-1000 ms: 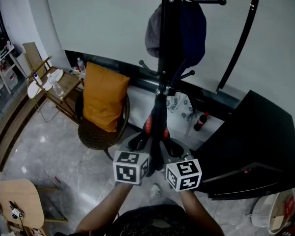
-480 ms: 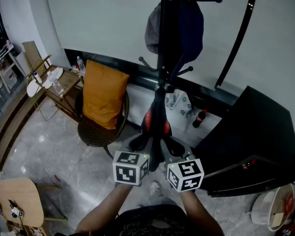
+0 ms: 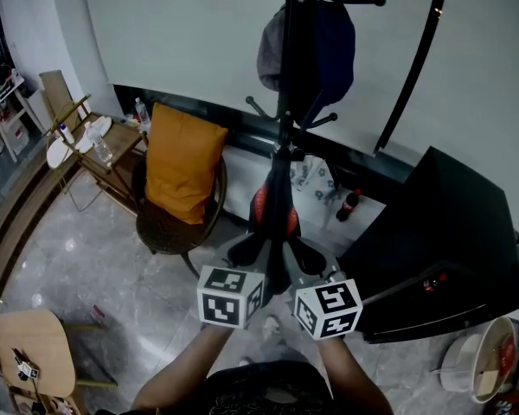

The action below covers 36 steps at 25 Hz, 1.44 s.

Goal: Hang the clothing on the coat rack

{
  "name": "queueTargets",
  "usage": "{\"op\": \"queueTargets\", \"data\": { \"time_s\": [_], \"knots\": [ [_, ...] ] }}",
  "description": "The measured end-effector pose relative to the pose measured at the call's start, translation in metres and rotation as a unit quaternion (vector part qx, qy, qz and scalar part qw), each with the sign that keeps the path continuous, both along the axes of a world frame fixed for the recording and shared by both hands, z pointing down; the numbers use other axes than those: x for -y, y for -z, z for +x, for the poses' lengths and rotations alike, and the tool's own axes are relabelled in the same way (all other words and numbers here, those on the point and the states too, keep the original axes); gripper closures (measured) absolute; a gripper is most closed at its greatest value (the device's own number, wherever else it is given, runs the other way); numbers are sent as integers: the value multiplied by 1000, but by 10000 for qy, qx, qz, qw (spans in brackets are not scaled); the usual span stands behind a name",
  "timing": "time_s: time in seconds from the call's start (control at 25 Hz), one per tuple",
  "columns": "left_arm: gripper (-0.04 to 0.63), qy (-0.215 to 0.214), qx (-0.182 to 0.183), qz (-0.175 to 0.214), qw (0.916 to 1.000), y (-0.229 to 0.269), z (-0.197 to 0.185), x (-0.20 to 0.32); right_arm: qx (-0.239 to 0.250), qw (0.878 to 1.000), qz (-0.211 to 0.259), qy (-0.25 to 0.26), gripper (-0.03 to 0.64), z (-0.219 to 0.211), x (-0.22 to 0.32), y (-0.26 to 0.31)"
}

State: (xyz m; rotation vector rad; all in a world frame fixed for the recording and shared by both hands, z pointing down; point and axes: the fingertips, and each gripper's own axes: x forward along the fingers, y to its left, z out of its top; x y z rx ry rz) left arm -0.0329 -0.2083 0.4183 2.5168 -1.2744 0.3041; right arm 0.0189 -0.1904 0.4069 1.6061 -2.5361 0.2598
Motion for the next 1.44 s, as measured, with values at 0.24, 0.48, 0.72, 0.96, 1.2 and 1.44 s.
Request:
{"op": "queueTargets", "data": {
  "time_s": [0.24, 0.48, 0.72, 0.96, 1.2, 1.44],
  "knots": [
    [548, -50, -10, 92, 9999, 7, 0, -14, -8, 10000, 59, 39, 581, -4, -13, 6],
    [569, -97, 5, 157, 9998, 11, -1, -26, -13, 9999, 158, 67, 607, -7, -23, 13],
    [580, -121, 5, 190, 9997, 13, -2, -35, -27, 9998, 167, 84, 609, -9, -32, 14],
    [585, -157, -20, 206, 9997, 11, 1, -40, -97, 9997, 190, 97, 608, -7, -37, 14],
    [586, -160, -46, 253, 9995, 14, 4, -39, -163, 9995, 225, 130, 609, -5, -38, 15],
    [586, -145, -40, 282, 9995, 15, 2, -39, -205, 9994, 224, 168, 609, -6, -39, 14]
  ]
}}
